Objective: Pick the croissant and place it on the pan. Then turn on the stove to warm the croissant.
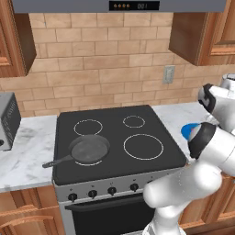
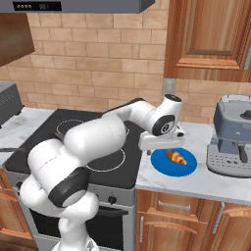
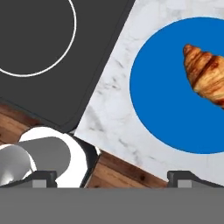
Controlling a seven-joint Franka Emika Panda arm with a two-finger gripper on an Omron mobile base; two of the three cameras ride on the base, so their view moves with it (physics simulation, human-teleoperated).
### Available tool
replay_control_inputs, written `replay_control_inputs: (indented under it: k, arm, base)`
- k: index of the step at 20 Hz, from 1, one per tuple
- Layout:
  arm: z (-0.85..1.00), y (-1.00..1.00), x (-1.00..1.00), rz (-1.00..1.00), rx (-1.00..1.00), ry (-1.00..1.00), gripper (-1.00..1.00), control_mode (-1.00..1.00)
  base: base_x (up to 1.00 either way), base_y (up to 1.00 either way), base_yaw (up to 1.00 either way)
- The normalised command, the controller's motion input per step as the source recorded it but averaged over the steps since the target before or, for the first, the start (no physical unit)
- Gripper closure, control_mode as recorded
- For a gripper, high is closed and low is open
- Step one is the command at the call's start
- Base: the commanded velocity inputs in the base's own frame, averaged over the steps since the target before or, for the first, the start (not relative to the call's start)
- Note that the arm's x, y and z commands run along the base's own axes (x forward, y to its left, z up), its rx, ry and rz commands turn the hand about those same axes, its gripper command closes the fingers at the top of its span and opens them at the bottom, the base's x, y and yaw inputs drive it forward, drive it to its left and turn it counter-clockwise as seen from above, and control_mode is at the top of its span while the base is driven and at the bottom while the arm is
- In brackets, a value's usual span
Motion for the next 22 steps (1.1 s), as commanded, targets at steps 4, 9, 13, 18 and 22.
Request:
replay_control_inputs:
  k: [4, 9, 13, 18, 22]
  arm:
    - [-0.16, -0.20, 0.40, 0.08, 0.01, 0.00, -1.00, -1.00]
    - [-0.20, -0.23, 0.41, 0.06, 0.03, 0.00, -1.00, -1.00]
    - [-0.20, -0.28, 0.33, 0.03, 0.04, 0.00, -1.00, -1.00]
    - [-0.17, -0.23, 0.33, 0.03, 0.04, 0.00, -1.00, -1.00]
    - [-0.14, -0.07, 0.29, 0.05, 0.01, 0.00, -1.00, -1.00]
  base:
    - [0.00, 0.00, 0.00]
    - [0.00, 0.00, 0.00]
    - [0.00, 0.00, 0.00]
    - [0.00, 0.00, 0.00]
    - [0.00, 0.00, 0.00]
